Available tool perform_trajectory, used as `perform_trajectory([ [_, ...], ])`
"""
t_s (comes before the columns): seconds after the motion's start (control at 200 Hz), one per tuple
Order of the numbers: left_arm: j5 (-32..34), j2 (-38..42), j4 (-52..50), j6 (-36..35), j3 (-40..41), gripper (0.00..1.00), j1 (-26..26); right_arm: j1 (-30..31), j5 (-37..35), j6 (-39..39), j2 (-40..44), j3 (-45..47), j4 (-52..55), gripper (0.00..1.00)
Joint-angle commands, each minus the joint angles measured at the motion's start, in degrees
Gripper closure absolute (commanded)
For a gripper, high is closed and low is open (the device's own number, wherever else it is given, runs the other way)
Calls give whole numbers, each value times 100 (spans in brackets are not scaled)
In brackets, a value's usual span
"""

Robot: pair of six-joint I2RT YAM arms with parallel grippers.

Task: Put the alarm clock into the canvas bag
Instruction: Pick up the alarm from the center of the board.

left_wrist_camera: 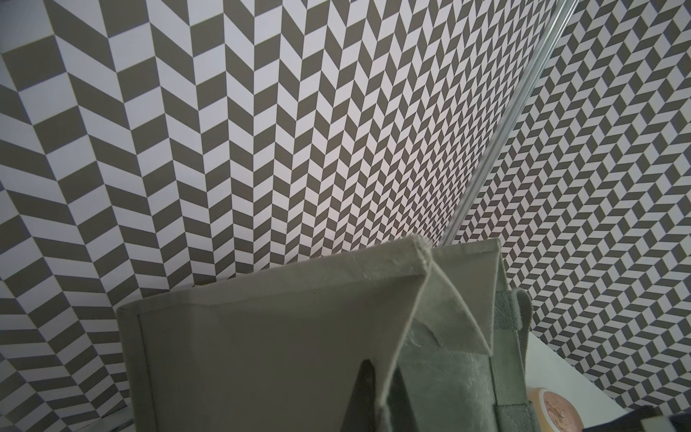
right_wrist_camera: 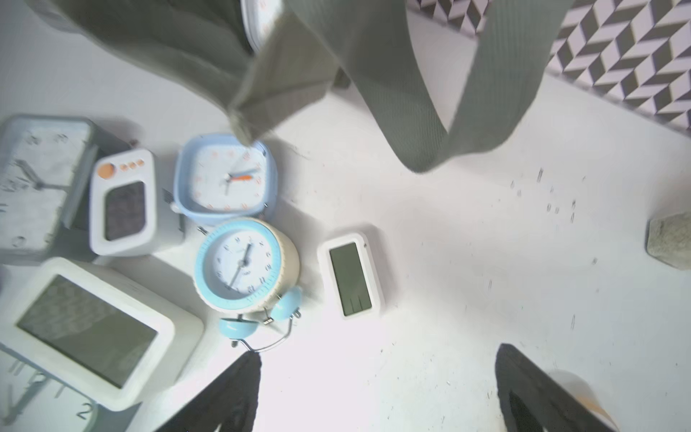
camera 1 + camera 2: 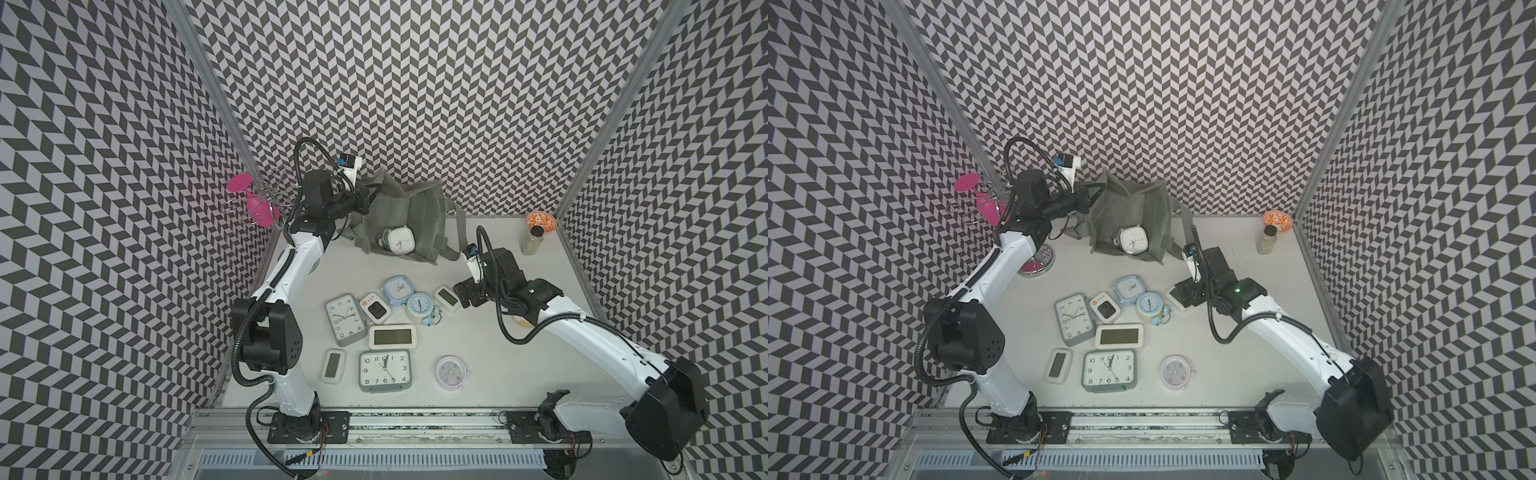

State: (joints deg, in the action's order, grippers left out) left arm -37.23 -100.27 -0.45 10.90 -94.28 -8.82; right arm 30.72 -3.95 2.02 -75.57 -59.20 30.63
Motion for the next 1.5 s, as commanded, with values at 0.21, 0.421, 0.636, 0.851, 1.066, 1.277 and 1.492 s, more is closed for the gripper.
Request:
perform_trajectory([
  [0.21, -249, 202, 390, 149, 19, 100, 122, -216, 607, 666, -1660, -729, 217, 11],
  [0.421, -292, 244, 447, 193, 76, 100, 212, -216, 808, 834, -2248, -873, 43, 20],
  [0.636, -345, 193, 528, 272, 103, 100, 258, -216, 780, 895, -2761, -970, -37, 28],
  [0.851, -363, 165, 544, 282, 107, 100, 268, -213, 985, 949, -3004, -1001, -134, 33],
  [1.066, -372, 166, 547, 281, 112, 100, 275, -215, 1024, 933, -3081, -984, -128, 50],
  [1.277, -348, 157, 546, 298, 107, 100, 293, -198, 893, 707, -2187, -608, 4, 54],
  [1.492, -124, 147, 412, 296, 52, 100, 302, -204, 705, 461, -913, -46, 297, 55],
])
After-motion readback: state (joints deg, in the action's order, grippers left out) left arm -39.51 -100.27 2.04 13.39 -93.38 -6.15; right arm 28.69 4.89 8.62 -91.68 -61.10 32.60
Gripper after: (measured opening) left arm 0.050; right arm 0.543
